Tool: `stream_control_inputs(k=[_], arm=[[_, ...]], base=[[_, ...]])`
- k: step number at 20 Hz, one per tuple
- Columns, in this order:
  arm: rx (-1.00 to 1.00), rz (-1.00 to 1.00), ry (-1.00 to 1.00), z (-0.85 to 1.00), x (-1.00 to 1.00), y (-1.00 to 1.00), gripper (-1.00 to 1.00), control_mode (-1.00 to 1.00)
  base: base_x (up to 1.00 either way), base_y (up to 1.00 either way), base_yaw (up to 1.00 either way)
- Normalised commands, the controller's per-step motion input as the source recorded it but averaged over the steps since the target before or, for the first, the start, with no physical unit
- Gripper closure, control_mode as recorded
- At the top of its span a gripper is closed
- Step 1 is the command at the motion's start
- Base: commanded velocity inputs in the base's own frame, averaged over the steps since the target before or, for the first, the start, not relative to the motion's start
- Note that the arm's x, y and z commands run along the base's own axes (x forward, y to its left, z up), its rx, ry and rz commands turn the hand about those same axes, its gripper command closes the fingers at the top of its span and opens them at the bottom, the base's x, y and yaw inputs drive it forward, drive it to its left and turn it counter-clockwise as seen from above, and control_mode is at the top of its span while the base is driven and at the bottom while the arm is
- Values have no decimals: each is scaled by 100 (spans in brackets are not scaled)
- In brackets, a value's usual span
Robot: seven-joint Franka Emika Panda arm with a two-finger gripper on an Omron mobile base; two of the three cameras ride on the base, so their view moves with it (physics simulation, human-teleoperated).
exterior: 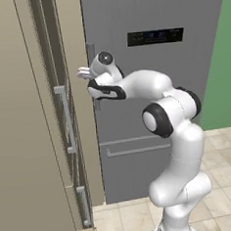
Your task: Open the fridge, remove the banana, lemon, and fish, and place them on any counter.
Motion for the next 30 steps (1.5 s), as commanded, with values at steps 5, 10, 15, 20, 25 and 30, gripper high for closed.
stream_control_inputs(k=[5,10,15,20,25,30], arm=[[0,-5,0,-25,34,0,-100,-100],[-2,-7,0,-46,37,0,-100,-100],[0,-5,0,-22,38,1,100,-100],[0,-3,4,-5,21,0,100,-100],[0,0,1,0,0,0,100,-100],[0,0,0,-13,-12,-11,100,-100]], base=[[0,0,0],[0,0,0],[0,0,0],[0,0,0],[0,0,0],[0,0,0]])
